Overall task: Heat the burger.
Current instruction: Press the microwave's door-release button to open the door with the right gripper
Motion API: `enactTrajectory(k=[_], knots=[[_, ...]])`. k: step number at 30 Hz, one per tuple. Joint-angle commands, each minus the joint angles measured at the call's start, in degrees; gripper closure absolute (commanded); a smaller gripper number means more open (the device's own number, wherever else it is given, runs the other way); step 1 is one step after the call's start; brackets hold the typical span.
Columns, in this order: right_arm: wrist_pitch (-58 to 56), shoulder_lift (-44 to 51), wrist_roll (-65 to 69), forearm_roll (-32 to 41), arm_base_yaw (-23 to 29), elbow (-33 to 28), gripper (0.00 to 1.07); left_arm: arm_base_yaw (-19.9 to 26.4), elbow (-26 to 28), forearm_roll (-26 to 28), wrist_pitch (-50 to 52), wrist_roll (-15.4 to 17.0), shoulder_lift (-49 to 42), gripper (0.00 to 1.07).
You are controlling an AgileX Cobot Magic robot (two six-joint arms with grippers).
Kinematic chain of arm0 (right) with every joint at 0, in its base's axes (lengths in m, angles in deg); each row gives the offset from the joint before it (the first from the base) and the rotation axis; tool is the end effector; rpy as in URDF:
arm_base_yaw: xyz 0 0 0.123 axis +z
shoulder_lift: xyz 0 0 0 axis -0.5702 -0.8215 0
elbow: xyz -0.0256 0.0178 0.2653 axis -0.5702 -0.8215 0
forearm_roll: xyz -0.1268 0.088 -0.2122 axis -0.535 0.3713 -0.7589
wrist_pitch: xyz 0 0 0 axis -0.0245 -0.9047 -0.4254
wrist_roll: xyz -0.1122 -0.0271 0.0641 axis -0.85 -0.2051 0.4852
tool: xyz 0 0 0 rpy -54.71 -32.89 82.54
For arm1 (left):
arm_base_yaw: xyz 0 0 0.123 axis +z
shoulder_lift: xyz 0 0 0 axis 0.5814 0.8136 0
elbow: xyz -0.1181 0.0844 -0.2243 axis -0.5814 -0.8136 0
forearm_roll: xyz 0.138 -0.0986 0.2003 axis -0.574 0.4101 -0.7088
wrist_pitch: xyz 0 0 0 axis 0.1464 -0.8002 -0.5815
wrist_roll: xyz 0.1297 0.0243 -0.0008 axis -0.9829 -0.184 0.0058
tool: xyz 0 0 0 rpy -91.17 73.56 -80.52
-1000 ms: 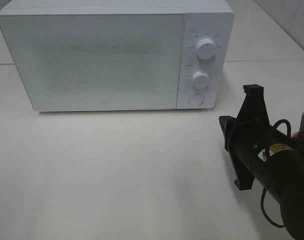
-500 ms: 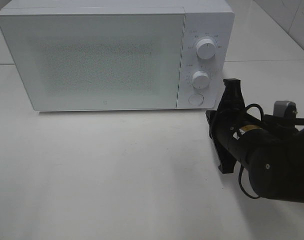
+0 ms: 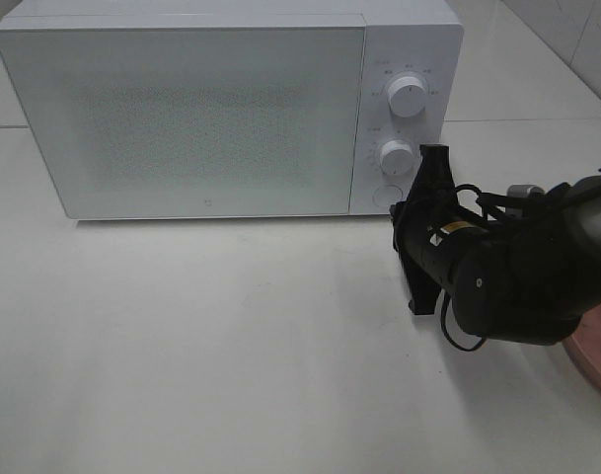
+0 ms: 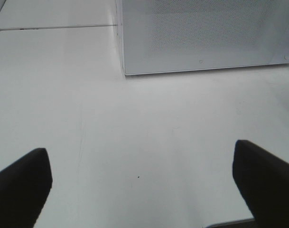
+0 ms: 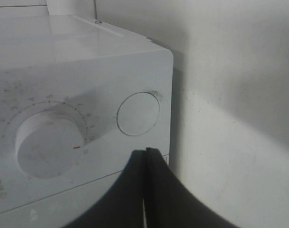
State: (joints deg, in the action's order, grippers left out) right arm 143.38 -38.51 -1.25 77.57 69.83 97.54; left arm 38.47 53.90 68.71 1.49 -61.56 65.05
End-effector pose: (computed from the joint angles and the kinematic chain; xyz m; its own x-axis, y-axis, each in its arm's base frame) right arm 0.3223 0.1482 0.0617 -0.0608 0.9980 0.0184 0.3540 0.0043 0.9352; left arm 0.0592 -0.0229 0.2693 -0.4132 0.0266 -0.9103 0.1484 0.9882 -0.0384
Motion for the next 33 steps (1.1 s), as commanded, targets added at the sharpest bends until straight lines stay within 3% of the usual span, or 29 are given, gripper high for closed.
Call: enactTrajectory(k=[1,15,33], knots=[[-0.5,-1.5,0.2,-2.6,-1.7,2.1,1.07,-0.3,-0.2,0.4,0.5,-0.1,-1.3,0.09],[-2.0,-6.6,-0.6,-3.4,-3.4,9.3,1.07,-0.3,-0.2,0.4,0.5,-0.1,-1.3,0.09],[-1.2,-7.7,-2.2,-4.8,-6.4,11.2,1.07,-0.3,-0.2,0.4,0.5,-0.1,-1.3,0.09]])
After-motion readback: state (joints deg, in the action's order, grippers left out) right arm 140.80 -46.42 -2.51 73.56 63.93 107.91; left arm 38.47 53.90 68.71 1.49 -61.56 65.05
